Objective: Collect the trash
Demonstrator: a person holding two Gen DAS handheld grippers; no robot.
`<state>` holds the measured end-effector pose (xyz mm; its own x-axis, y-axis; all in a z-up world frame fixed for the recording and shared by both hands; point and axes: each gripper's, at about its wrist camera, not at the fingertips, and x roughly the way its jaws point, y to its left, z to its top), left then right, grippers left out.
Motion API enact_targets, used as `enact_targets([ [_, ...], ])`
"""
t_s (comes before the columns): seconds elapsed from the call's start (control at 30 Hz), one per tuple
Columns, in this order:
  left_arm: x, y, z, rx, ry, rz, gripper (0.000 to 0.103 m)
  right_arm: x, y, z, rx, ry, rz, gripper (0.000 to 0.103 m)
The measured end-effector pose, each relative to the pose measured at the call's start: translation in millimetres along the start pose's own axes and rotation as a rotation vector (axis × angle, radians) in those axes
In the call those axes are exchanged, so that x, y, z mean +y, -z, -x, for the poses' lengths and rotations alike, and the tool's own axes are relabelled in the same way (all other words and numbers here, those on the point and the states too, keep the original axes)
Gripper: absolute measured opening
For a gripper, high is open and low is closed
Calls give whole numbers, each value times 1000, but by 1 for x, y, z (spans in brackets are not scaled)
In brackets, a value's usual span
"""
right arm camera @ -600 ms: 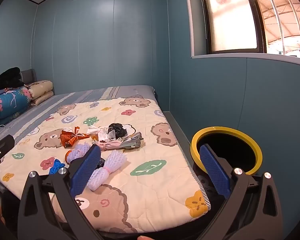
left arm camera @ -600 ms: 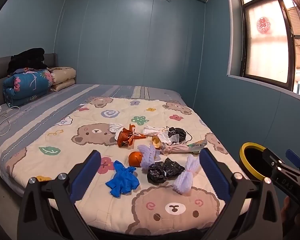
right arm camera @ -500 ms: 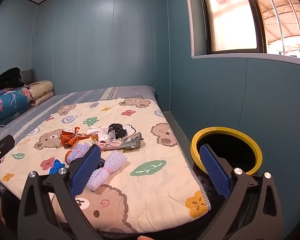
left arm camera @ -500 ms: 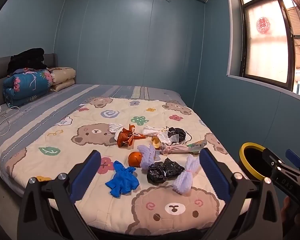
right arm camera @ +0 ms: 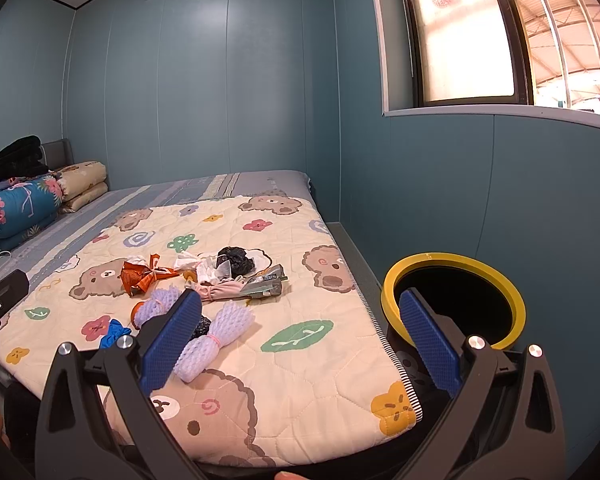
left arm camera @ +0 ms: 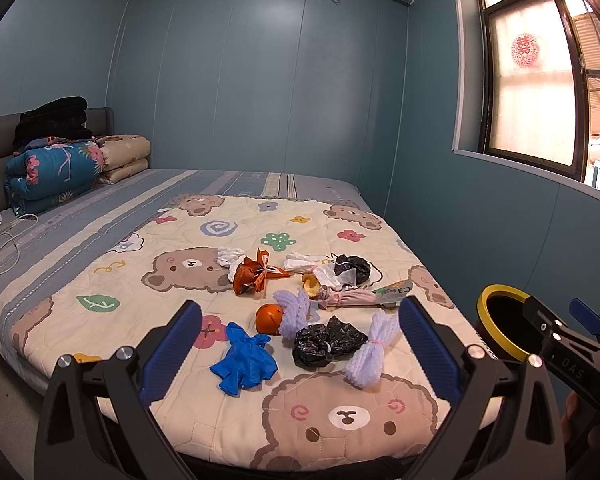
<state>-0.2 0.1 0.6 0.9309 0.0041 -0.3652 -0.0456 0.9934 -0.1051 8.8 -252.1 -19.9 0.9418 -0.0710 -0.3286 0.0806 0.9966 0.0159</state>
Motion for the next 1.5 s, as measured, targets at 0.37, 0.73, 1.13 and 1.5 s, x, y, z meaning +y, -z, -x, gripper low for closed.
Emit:
enact_targets([
  [0.37, 0, 0, 0, 1, 4, -2, 95, 0, 0, 0, 2, -1, -2, 95],
  [0.73, 0, 0, 0, 2, 4, -1, 95, -1, -1, 0, 2, -3, -3, 95],
  [1.13, 0, 0, 0, 4, 4, -2, 95, -1, -1, 1, 3, -3, -5, 95],
  [1.5, -1, 1, -3, 7, 3, -3, 95, 0, 0, 1, 4, -3, -6, 95],
])
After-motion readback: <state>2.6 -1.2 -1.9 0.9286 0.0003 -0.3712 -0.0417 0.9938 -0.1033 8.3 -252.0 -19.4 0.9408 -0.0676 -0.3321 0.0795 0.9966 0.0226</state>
